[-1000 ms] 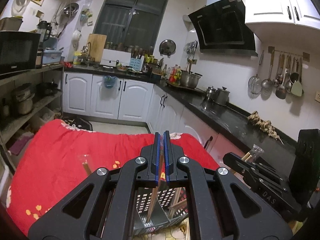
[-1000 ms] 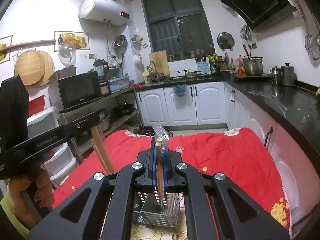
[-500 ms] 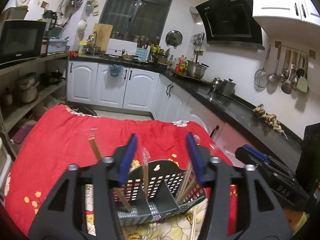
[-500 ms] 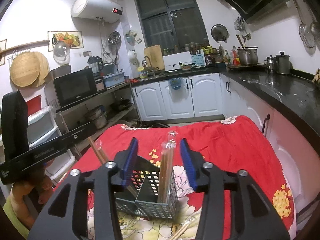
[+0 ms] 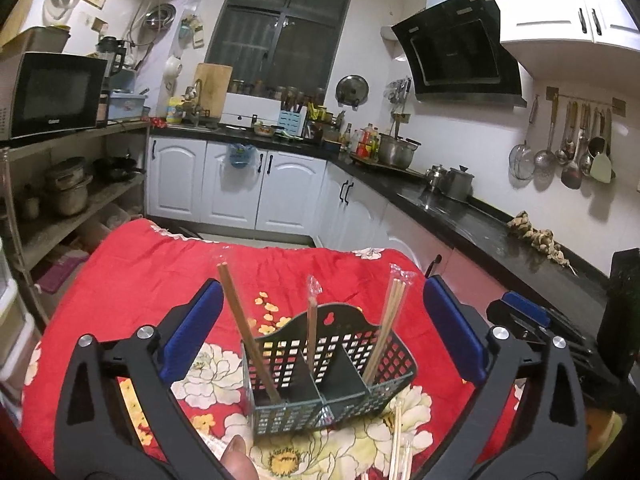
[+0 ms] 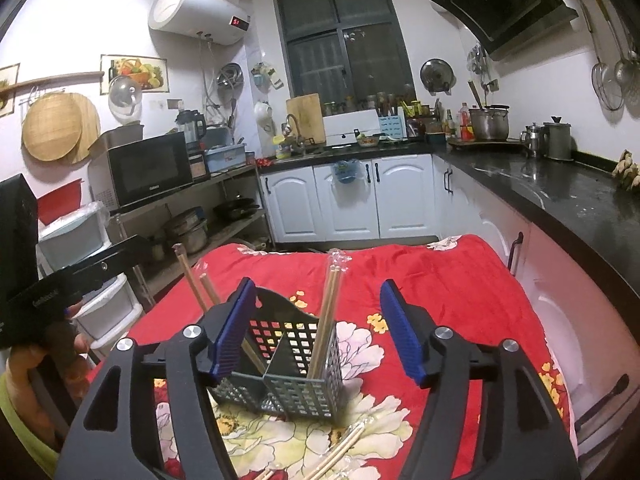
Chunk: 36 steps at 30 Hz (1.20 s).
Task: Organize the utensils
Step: 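Move both tools back down toward the remaining loose chopsticks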
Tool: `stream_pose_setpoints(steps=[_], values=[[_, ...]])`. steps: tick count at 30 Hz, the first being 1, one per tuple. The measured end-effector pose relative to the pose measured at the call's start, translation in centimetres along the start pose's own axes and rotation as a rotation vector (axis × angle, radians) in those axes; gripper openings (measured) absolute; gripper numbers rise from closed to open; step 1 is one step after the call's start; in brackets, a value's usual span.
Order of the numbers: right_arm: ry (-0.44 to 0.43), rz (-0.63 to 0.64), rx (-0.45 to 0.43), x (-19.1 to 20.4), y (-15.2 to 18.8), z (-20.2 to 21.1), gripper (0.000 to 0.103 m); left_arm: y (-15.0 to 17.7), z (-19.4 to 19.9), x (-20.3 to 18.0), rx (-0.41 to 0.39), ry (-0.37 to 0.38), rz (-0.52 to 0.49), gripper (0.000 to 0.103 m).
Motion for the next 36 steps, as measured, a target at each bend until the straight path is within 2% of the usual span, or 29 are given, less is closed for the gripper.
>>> stream_pose_setpoints(steps=[15, 36], values=[[-0.014, 0.043, 0.022, 1.6, 1.8, 1.7, 0.07, 3.5, 1.3, 1.2, 0.048, -0.038, 0.009, 0.092], [-0.068, 0.089, 0.155, 4.5, 7.1, 1.1, 0.07, 9.3, 1.9, 6.7, 0.173, -0.125, 0.111, 0.092]])
Point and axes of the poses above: each gripper's, at about its wrist camera, not at the fingertips, and z roughly against the way its jaws point, x to its left, y to its underside, the point moved 6 cm from there along -z, roughly the way its jaws point
